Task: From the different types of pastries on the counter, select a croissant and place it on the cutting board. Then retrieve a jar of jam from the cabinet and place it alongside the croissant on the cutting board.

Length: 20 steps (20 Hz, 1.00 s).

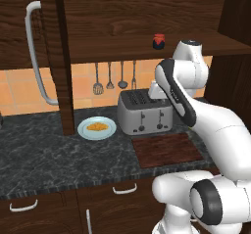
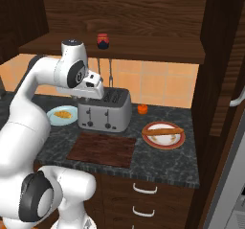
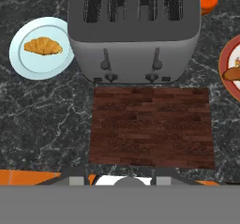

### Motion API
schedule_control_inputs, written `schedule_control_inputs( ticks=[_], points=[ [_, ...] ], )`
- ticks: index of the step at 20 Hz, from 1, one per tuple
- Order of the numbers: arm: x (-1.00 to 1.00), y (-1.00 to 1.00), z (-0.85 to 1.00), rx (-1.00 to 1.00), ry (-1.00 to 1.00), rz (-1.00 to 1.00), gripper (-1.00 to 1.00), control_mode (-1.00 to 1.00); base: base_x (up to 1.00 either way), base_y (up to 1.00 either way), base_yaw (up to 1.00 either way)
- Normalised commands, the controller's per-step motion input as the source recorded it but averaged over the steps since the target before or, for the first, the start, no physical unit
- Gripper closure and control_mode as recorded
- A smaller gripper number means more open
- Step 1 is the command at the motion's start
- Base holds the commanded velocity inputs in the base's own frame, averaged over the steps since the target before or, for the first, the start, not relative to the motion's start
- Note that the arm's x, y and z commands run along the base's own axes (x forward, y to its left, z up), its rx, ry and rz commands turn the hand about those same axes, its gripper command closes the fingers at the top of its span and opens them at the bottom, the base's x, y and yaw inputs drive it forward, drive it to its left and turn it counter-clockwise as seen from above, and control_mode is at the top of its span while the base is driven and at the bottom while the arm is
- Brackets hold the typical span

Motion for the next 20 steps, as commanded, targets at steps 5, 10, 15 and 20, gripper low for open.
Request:
schedule_control_inputs(
  ticks=[5, 10, 15, 20],
  points=[
    [-0.02, 0.00, -0.15, 0.00, 0.00, 0.00, -1.00, -1.00, 0.00, 0.00, 0.00],
    [-0.24, 0.00, -0.24, 0.00, 0.00, 0.00, -1.00, -1.00, 0.00, 0.00, 0.00],
    [-0.22, 0.03, -0.13, 0.00, -0.02, 0.00, -1.00, -1.00, 0.00, 0.00, 0.00],
    [-0.21, 0.17, -0.12, 0.00, 0.00, 0.00, -1.00, -1.00, 0.00, 0.00, 0.00]
  ],
)
